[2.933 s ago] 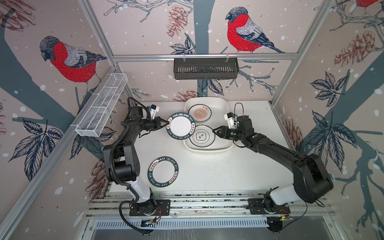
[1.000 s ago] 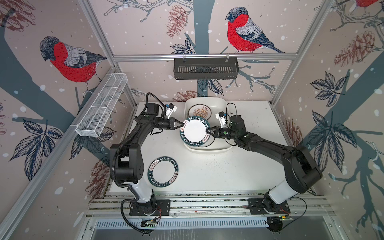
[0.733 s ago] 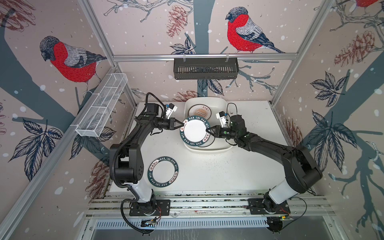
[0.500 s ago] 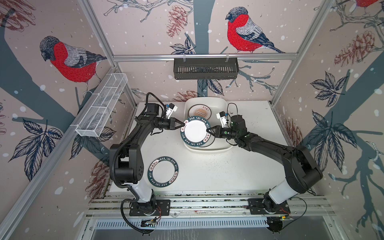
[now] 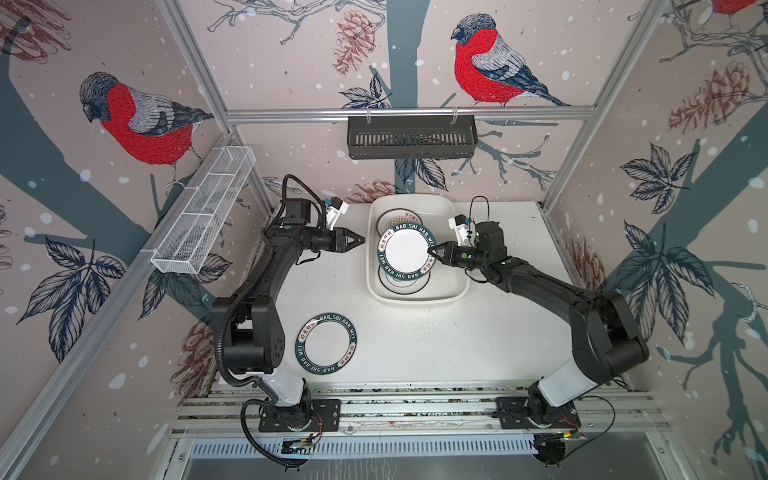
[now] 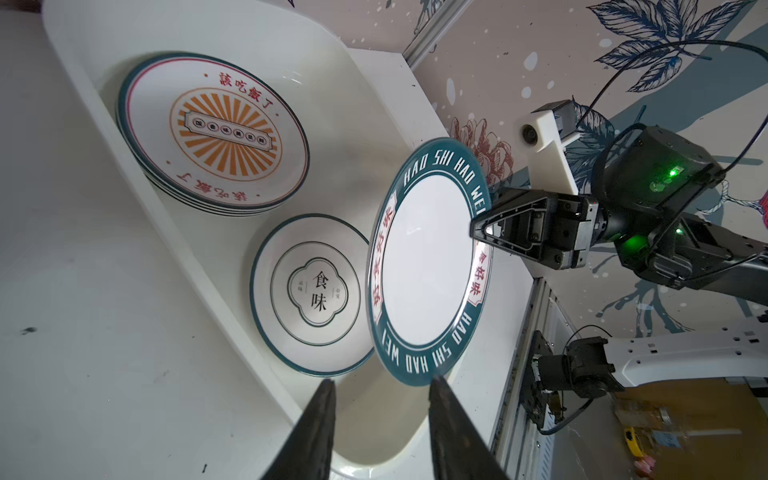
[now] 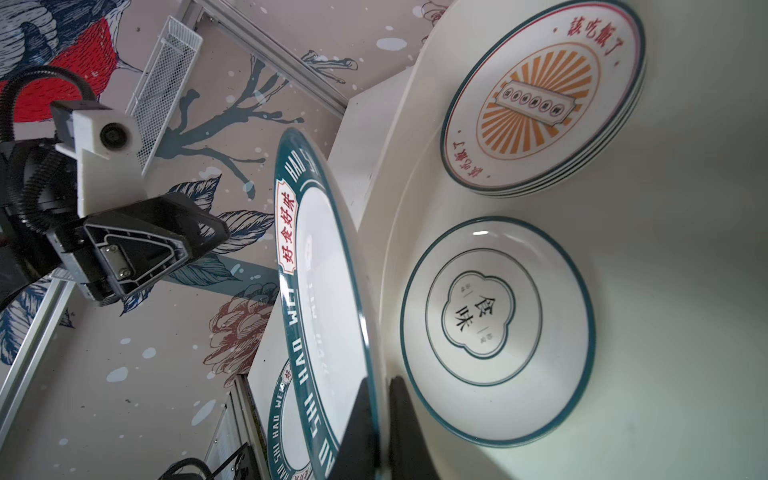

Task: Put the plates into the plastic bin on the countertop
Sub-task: 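Grasp the plate's rim with the right gripper and open the left gripper, then lower the plate flat into the bin with the right gripper while the left withdraws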

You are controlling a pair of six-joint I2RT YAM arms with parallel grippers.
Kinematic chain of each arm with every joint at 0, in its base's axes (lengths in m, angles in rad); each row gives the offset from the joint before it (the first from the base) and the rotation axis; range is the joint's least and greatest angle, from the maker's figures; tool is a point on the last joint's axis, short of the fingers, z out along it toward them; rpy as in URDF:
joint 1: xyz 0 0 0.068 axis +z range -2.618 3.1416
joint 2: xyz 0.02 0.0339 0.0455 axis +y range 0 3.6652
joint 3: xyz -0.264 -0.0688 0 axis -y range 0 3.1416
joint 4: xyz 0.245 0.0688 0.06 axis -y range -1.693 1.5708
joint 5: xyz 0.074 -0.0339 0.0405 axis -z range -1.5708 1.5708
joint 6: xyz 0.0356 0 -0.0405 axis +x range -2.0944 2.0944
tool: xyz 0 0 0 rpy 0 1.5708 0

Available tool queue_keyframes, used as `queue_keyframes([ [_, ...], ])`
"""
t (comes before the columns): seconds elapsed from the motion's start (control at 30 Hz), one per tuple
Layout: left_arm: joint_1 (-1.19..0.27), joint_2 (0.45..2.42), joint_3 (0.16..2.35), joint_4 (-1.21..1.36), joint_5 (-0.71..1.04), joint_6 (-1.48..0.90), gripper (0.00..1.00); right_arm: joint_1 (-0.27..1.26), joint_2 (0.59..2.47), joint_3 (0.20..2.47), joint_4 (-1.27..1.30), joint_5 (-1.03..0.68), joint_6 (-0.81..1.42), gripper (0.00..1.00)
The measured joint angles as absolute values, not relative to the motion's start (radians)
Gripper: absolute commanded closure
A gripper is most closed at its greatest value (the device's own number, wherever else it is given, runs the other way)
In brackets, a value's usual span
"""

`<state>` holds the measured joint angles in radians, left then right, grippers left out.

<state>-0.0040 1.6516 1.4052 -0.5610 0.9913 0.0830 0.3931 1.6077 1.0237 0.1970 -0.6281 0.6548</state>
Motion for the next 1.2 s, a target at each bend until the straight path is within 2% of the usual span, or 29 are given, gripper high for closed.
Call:
queue_keyframes([
  [0.37,0.077,1.650,1.467,-0.656,0.987,0.177,0.57,0.367,1.728,1.130,0.014,-0.598,0.574,0.96],
  [1.2,0.080,1.618,1.436,-0.681,0.991,0.206,0.57,0.393,1.875,1.206,-0.099,-0.606,0.556,0.92],
])
